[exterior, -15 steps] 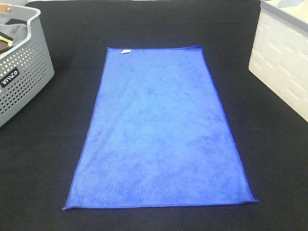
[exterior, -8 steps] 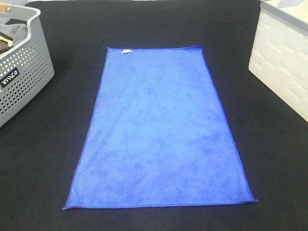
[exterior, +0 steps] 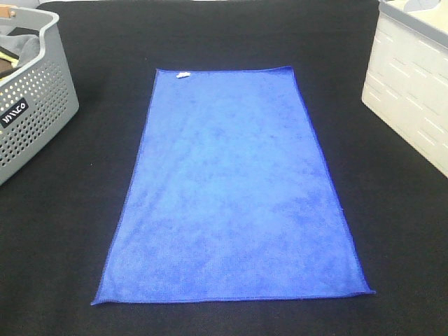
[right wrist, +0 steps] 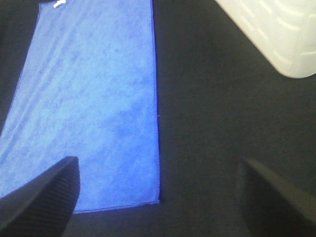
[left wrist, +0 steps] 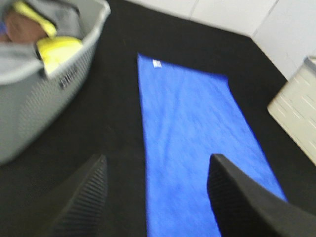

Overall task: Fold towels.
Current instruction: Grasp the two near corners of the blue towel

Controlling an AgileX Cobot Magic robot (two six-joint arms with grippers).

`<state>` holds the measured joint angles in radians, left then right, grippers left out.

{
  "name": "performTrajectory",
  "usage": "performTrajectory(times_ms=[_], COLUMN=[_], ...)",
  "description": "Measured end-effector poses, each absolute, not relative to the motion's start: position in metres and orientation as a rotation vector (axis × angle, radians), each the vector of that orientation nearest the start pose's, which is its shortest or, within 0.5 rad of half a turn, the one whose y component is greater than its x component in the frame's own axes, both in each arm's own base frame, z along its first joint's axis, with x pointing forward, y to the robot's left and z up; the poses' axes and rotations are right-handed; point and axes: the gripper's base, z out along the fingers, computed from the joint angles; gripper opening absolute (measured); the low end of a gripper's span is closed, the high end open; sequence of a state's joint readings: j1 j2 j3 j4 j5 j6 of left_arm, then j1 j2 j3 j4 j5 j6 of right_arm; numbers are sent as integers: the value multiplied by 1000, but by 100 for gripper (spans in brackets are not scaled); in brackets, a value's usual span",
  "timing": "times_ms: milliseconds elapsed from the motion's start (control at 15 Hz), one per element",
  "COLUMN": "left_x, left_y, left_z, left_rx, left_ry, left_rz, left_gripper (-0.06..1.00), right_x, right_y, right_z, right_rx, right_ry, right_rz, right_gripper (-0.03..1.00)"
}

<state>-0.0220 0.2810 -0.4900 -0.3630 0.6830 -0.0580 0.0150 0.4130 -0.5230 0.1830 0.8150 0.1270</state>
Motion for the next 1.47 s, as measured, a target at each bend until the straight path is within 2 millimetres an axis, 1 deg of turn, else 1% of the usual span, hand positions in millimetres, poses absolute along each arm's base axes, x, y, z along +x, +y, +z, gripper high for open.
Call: performTrajectory(times_ms=[133,200,333,467,600,800,1000,1067,1267,1333,1400,1467], left_x=[86,112,142,166,188,209,223,227,232,232,232,233], left_y=[-29,-36,-43,-49,-54,-58,-59,-59,-60,-60,-60,-61], left_z=[292,280,260,239,213,178,144,130,105,99,99,85], left_rx=[-171,-143,-108,-71,-77,-117,-167,-158,-170,-174,-174,-159], left_ry=[2089,2208,2335,2425,2505,2585,2648,2670,2701,2708,2708,2715], left_rz=[-554,-613,-699,-775,-856,-929,-951,-956,-968,-969,-969,-994], left_gripper=[58,58,58,58,58,64,64,64,64,64,64,64], right_x=[97,114,137,155,171,189,205,210,220,222,222,225], right_y=[16,17,21,27,33,36,38,39,41,42,42,43], right_z=[282,273,255,238,220,193,171,162,142,135,135,115], right_rx=[213,197,168,138,71,31,74,102,100,102,102,99], right_ry=[2274,2361,2489,2599,2676,2765,2795,2801,2823,2837,2837,2886], right_rz=[328,328,362,435,501,555,584,612,637,653,653,689], right_gripper=[81,80,80,80,80,79,78,78,78,77,77,76])
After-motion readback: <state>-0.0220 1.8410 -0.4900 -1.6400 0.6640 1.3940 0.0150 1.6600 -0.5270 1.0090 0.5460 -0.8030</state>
